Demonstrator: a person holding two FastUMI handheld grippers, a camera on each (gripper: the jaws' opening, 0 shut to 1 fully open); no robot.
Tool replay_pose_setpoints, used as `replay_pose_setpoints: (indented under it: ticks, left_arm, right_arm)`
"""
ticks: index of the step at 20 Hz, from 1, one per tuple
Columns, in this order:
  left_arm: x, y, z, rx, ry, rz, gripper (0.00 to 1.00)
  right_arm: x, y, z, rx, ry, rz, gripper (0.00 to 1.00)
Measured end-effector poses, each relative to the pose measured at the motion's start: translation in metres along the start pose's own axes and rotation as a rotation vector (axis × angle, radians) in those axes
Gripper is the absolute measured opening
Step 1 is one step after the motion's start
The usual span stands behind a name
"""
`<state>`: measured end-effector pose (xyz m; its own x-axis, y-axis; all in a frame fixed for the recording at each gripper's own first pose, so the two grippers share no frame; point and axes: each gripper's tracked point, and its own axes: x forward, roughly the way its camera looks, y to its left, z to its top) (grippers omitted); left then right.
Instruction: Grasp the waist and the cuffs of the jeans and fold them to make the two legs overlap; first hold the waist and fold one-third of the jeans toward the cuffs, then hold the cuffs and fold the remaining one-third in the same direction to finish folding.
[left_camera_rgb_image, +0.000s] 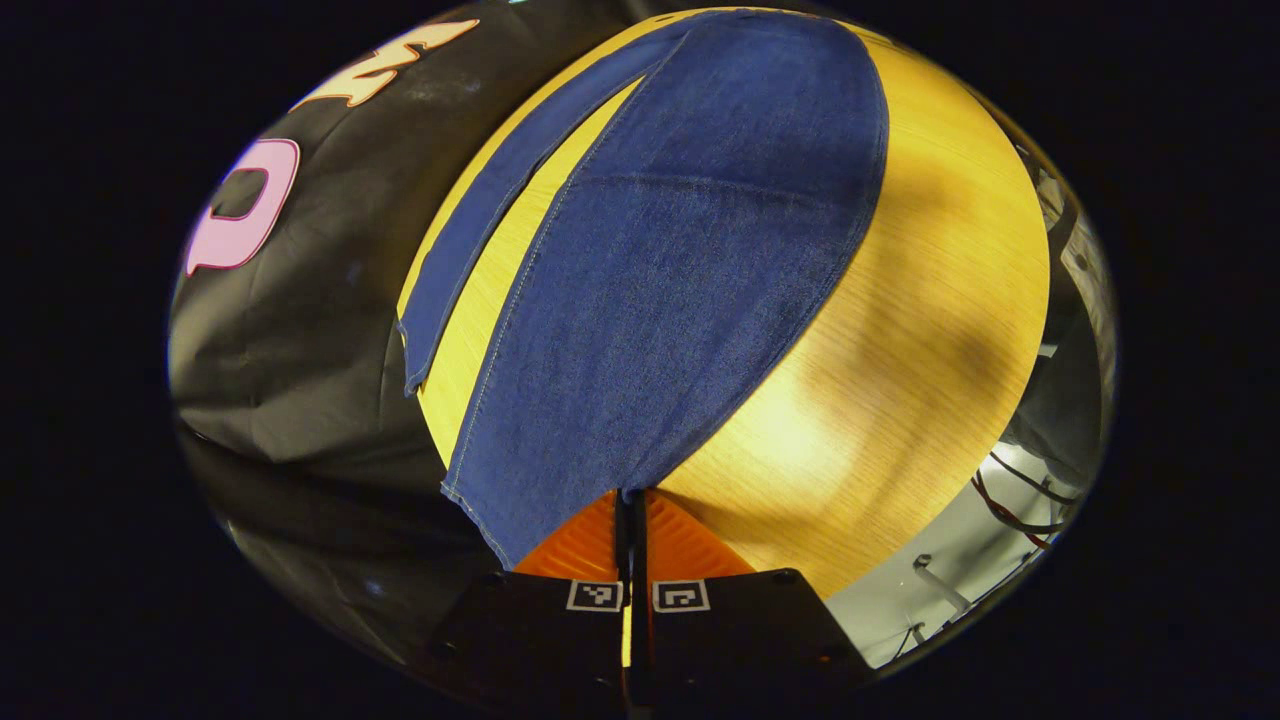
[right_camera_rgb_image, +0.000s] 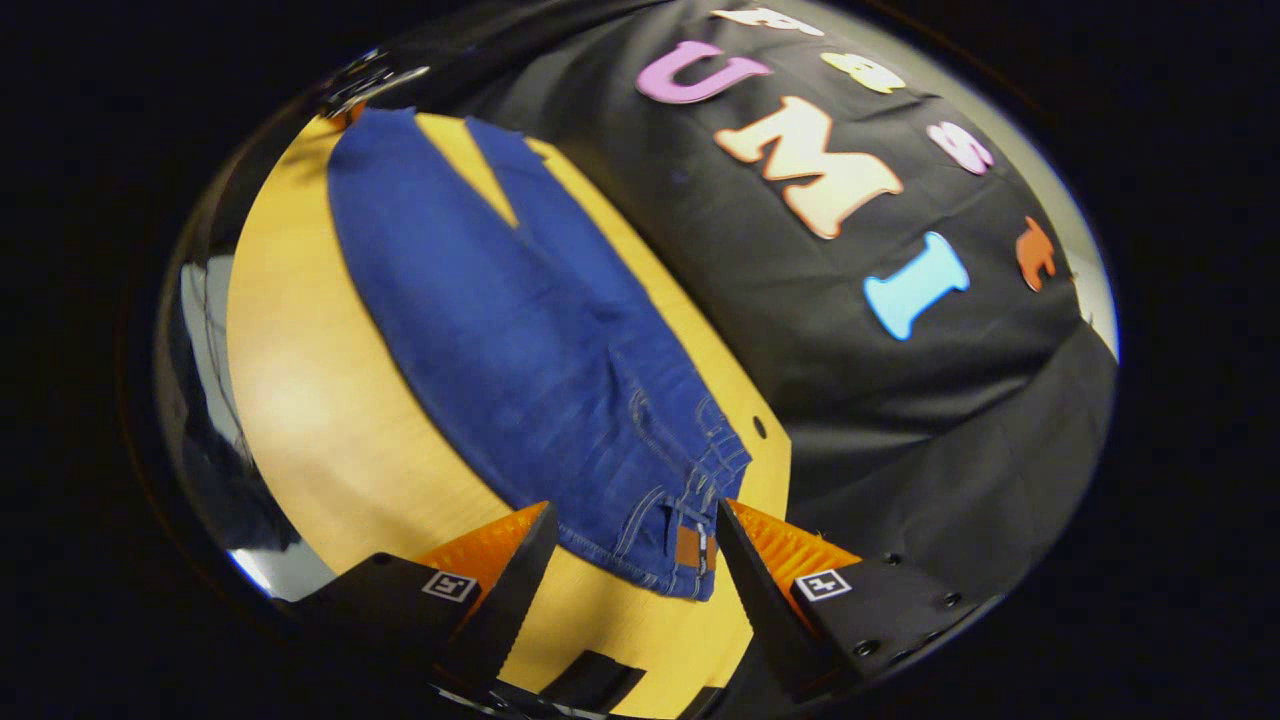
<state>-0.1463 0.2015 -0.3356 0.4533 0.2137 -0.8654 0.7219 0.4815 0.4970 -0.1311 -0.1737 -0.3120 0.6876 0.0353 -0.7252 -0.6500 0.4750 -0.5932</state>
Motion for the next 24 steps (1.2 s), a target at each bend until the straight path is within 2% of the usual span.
replay_pose_setpoints:
  ticks: [4,5,7,8,10,13,15,16,17,21,24]
  left_arm:
    - [0.002,0.0,0.0,0.004,0.015,-0.003,0.0]
    - [0.002,0.001,0.0,0.005,0.019,-0.002,0.0]
    - [0.003,0.001,0.001,0.007,0.025,-0.002,0.0]
    - [0.002,0.001,0.0,0.009,0.027,-0.002,0.0]
    - [0.004,0.001,0.0,0.01,0.033,-0.004,0.0]
    - [0.004,0.001,0.0,0.007,0.044,-0.007,0.0]
    - [0.004,0.001,0.001,-0.003,0.047,-0.005,0.0]
    - [0.003,0.002,0.001,-0.01,0.049,0.001,0.0]
    - [0.004,0.004,0.003,-0.024,0.041,0.016,0.0]
    - [0.002,0.013,0.004,-0.124,0.054,0.076,0.0]
    - [-0.012,0.031,0.019,-0.211,0.047,0.161,0.0]
  right_arm:
    - [0.021,0.034,-0.027,-0.175,0.056,0.143,1.0]
    - [0.026,0.037,-0.028,-0.211,0.057,0.154,0.99]
    - [0.039,0.027,-0.021,-0.258,0.05,0.144,0.89]
    - [0.046,0.026,-0.023,-0.263,0.057,0.147,0.91]
    - [0.06,0.027,-0.02,-0.257,0.062,0.16,0.83]
    - [0.074,0.037,-0.019,-0.233,0.082,0.223,0.58]
    - [0.067,0.044,-0.013,-0.228,0.099,0.236,0.22]
    - [0.067,0.04,-0.017,-0.229,0.094,0.209,0.02]
    - [0.063,0.036,-0.013,-0.214,0.095,0.178,0.01]
    - [0.065,0.03,-0.015,-0.046,0.084,0.158,0.03]
    - [0.061,0.014,-0.001,0.011,0.025,0.105,0.03]
